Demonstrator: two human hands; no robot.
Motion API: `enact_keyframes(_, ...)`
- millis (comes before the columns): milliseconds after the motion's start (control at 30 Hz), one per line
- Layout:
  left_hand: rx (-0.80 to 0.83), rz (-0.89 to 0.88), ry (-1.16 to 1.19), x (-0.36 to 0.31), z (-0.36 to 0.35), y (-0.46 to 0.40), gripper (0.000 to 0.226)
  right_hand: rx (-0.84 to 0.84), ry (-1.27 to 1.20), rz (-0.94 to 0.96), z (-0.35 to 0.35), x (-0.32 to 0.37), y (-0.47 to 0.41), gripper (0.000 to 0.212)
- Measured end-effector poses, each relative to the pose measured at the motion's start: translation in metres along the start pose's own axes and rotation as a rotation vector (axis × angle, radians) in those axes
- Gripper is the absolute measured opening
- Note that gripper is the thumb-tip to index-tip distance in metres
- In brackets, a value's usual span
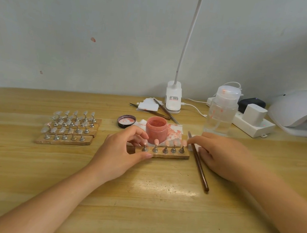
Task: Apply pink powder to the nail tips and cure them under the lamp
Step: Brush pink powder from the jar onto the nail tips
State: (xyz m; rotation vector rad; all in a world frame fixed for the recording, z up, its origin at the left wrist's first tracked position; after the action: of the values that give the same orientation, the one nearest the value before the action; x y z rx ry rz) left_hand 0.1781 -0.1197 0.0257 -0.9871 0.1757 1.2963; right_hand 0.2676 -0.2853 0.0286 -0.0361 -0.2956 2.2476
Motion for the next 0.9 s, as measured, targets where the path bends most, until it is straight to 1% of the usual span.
enact_keyframes(100, -0.036, -0.023, 0.021, -0.004, 0.002, 0.0, 0.034, 0.028, -0.046, -0.002, 0.003, 0.0, 0.0, 0.041)
enact_keyframes(200, -0.068, -0.03, 0.041, -0.005, 0.005, 0.0, 0.036, 0.067, -0.188, 0.029, 0.006, 0.005, 0.003, 0.041)
enact_keyframes(267, -0.077, -0.046, 0.041, -0.008, 0.006, 0.0, 0.037, 0.069, -0.249, 0.041, 0.008, 0.009, 0.005, 0.038)
enact_keyframes(400, -0.093, -0.079, 0.038, -0.017, 0.008, 0.001, 0.038, 0.01, -0.309, 0.033, 0.016, 0.009, 0.005, 0.031)
enact_keyframes(567, -0.129, -0.084, 0.048, -0.026, 0.011, 0.001, 0.036, 0.053, -0.369, 0.028, 0.02, 0.004, 0.004, 0.03)
enact_keyframes(667, -0.153, -0.079, 0.111, -0.031, 0.011, -0.001, 0.039, 0.169, -0.465, -0.01, 0.027, 0.001, 0.003, 0.025)
enact_keyframes(733, -0.156, -0.05, 0.223, -0.032, 0.006, -0.004, 0.04, 0.257, -0.525, -0.057, 0.033, -0.006, 0.003, 0.027)
enact_keyframes(767, -0.151, -0.038, 0.268, -0.033, 0.002, -0.005, 0.04, 0.276, -0.545, -0.071, 0.038, -0.01, 0.004, 0.029)
enact_keyframes(900, -0.116, -0.03, 0.354, -0.053, -0.018, -0.015, 0.045, 0.37, -0.548, -0.155, 0.053, -0.039, 0.01, 0.025)
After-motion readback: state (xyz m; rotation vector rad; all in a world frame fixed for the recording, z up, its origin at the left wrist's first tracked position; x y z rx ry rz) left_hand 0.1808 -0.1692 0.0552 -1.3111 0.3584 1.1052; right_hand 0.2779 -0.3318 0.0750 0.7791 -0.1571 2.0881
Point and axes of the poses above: each hand's wrist, its own y-axis away from the middle knuckle, its own z-axis out of the back of the hand, x = y × z, the point moved 9 cm from there along -y, towards the middle knuckle, and after that the axes turned 12 degrees about -z, right-handed, at the moved point
